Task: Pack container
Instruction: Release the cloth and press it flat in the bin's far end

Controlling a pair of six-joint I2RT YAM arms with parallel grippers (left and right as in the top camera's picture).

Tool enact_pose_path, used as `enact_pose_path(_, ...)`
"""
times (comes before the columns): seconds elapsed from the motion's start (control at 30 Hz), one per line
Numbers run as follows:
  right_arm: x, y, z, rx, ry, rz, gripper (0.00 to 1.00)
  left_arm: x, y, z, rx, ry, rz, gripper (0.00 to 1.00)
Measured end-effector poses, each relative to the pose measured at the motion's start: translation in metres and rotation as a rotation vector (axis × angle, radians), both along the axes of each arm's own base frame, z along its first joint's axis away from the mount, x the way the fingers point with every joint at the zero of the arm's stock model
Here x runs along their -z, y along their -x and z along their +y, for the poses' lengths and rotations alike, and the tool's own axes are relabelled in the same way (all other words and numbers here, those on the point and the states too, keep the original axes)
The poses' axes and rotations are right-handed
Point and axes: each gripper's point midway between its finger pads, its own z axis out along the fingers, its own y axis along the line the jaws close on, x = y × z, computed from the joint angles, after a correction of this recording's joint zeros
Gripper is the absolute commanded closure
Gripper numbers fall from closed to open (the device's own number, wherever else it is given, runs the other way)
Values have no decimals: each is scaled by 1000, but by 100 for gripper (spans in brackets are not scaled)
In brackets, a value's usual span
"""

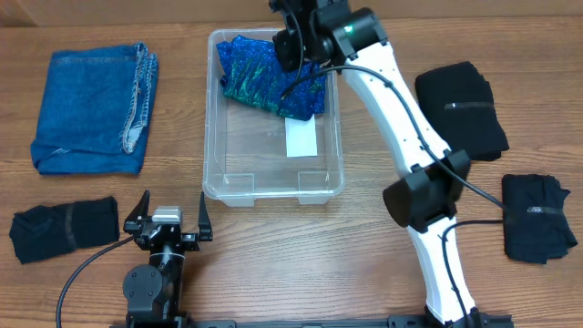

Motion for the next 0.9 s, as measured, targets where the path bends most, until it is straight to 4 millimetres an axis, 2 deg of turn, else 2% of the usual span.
enact_pose_path(0.1,28,-7,4,-6,15,24,92,0,0,0,0,0,0,0)
enact_pose_path(0.43,82,-15,7,-33,61,72,92,0,0,0,0,0,0,0)
enact_pose_path(0.6,103,-14,7,-39,80,101,92,0,0,0,0,0,0,0)
enact_pose_path(0.9,122,-2,0,-50,126,157,92,0,0,0,0,0,0,0)
